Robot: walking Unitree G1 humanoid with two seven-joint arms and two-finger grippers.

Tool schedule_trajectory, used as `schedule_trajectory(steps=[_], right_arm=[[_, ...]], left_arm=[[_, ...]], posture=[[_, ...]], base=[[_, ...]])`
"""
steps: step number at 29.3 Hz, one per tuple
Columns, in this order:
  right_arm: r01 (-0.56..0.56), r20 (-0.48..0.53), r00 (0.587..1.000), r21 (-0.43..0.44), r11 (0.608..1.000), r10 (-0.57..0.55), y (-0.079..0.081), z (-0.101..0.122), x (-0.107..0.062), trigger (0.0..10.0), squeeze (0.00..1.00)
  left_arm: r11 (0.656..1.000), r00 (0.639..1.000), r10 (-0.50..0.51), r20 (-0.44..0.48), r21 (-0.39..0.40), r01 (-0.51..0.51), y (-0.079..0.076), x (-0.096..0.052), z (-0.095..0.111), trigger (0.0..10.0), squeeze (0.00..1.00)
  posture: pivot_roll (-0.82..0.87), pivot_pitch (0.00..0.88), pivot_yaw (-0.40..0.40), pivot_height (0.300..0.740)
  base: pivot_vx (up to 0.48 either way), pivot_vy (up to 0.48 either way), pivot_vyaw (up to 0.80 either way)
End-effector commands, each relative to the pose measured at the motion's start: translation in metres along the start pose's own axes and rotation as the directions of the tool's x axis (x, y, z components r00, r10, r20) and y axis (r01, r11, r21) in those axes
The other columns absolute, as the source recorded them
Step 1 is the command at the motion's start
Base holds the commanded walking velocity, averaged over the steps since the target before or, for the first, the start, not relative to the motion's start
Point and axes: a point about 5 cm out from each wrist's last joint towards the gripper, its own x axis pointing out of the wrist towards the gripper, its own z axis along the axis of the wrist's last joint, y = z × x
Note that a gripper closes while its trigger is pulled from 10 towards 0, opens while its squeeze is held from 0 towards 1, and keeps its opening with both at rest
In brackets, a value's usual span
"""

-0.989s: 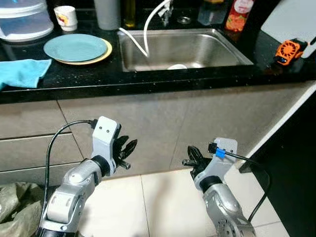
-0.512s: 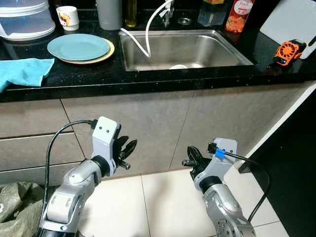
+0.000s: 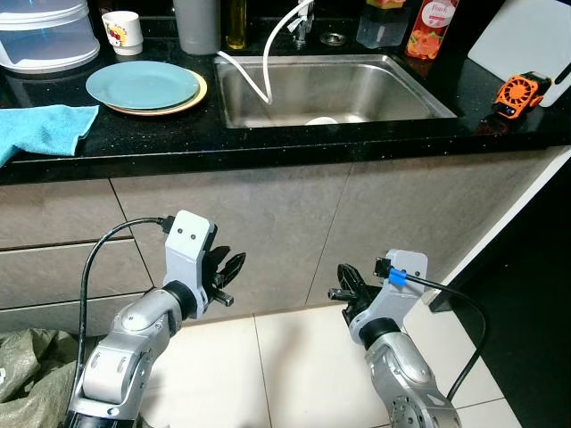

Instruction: Kitchen organization

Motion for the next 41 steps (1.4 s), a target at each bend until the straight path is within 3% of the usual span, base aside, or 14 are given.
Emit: schedule_trajectory(steps=[1,41], right_arm=[[0.009,-0.007,1.0,0.031,0.999,-0.008,0.0021,-0.0029,-0.0007,10.0,0.0],[0.009,-0.008,1.0,0.034,0.999,-0.008,0.0025,-0.0027,-0.0005,10.0,0.0]], left_arm=[[1.0,1.0,0.003,-0.012,-0.014,-0.003,0.0007,-0.0001,-0.0019,10.0,0.0],[1.0,1.0,0.018,-0.022,-0.014,-0.018,0.0022,0.0003,-0.0017,10.0,0.0]], posture=[[0.17,0.077,-0.022,0.74],[0.17,0.079,-0.023,0.74]], base=[[0.0,0.0,0.0],[0.0,0.048,0.0]])
